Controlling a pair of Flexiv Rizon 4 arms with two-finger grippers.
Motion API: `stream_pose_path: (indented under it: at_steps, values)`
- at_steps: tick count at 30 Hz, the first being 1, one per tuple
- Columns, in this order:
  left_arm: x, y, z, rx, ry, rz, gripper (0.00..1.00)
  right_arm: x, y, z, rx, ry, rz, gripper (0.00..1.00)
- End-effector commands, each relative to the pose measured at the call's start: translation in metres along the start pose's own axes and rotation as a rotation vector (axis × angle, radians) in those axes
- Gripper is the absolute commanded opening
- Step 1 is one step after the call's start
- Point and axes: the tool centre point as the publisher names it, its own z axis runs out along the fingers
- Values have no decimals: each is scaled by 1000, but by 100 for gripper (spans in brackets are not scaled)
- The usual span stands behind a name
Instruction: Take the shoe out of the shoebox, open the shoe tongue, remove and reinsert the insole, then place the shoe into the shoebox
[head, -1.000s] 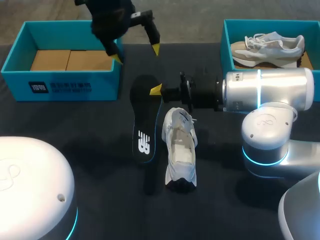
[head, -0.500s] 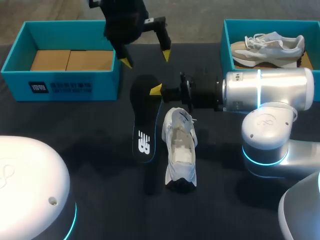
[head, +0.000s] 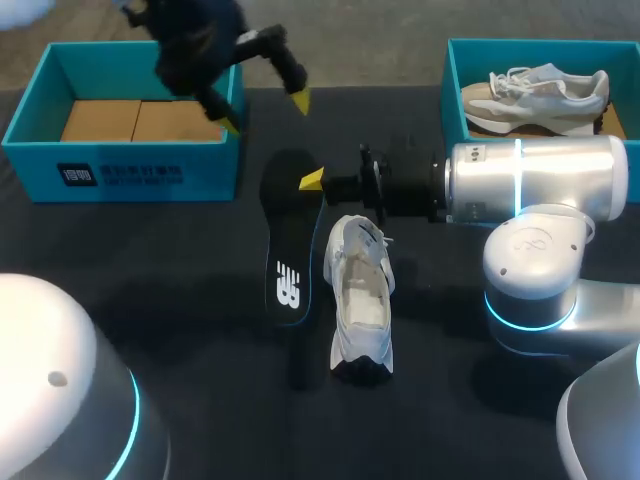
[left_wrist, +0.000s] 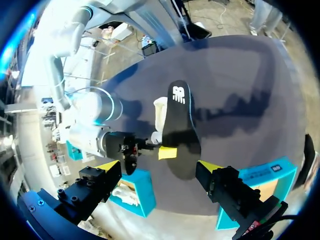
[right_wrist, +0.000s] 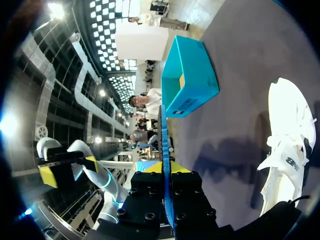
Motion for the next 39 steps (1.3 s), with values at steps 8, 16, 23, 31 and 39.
stream_pose_path:
  at_steps: [8,16,23,31,39]
  values:
    - [60,-22,-3,-107,-383,28,100,1,-1,2,-3,-7,1,0]
    - [82,-23,1,-156,-507,74,100,1,-1,2,-3,-7,1,0]
    - [93,-20,10,-173,-662,118,100,1,-1,2,-3,-7,1,0]
    - [82,-12,16,-198,-804,214,100,1,-1,2,-3,-7,1,0]
    - [74,-12,11,-139,-848,299,100,1,-1,2,-3,-7,1,0]
